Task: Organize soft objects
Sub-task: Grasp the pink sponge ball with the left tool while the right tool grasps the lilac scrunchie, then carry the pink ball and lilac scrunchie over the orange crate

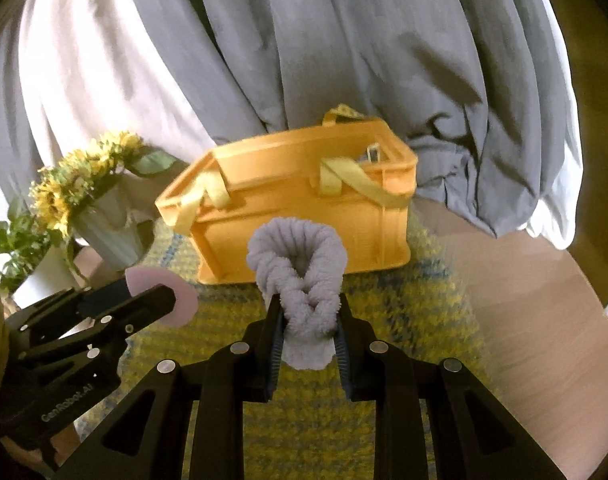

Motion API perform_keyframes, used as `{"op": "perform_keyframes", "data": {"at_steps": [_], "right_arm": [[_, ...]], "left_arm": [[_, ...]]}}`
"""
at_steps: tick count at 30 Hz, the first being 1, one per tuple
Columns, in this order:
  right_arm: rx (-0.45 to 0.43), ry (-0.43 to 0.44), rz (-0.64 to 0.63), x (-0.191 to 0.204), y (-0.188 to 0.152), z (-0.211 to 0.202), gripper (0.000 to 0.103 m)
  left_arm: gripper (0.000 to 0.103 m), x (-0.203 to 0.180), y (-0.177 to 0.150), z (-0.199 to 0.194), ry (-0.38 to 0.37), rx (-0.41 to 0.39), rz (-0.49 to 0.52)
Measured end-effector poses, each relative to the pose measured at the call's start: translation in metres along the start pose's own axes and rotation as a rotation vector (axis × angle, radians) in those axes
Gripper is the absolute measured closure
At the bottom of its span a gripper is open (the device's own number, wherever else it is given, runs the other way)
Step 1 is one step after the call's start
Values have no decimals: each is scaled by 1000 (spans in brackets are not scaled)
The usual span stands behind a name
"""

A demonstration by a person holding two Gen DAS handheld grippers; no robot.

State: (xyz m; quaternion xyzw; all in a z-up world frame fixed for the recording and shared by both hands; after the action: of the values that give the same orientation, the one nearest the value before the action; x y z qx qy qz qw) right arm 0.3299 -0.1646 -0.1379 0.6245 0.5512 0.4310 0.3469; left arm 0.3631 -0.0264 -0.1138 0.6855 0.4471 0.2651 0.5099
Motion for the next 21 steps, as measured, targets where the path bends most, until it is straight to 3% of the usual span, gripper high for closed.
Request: {"op": "perform_keyframes", "data": {"at_steps": [21], "right_arm": [[-226, 61, -56, 15, 87, -39, 79]], "left_arm": [[69, -12, 86, -39, 50, -246, 60]]}}
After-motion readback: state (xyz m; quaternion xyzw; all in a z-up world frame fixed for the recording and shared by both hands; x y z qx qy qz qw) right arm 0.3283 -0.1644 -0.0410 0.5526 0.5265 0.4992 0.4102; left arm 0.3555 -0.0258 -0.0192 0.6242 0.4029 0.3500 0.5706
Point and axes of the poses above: each gripper's, at about its wrist camera, not at the fingertips, and z roughly the way its jaws point, x to its left, y to its top, the point moved 7 cm from there along z, roughly the way its jaws point, and after that the axes turned 15 degrees about -x, right-handed, at the moved point
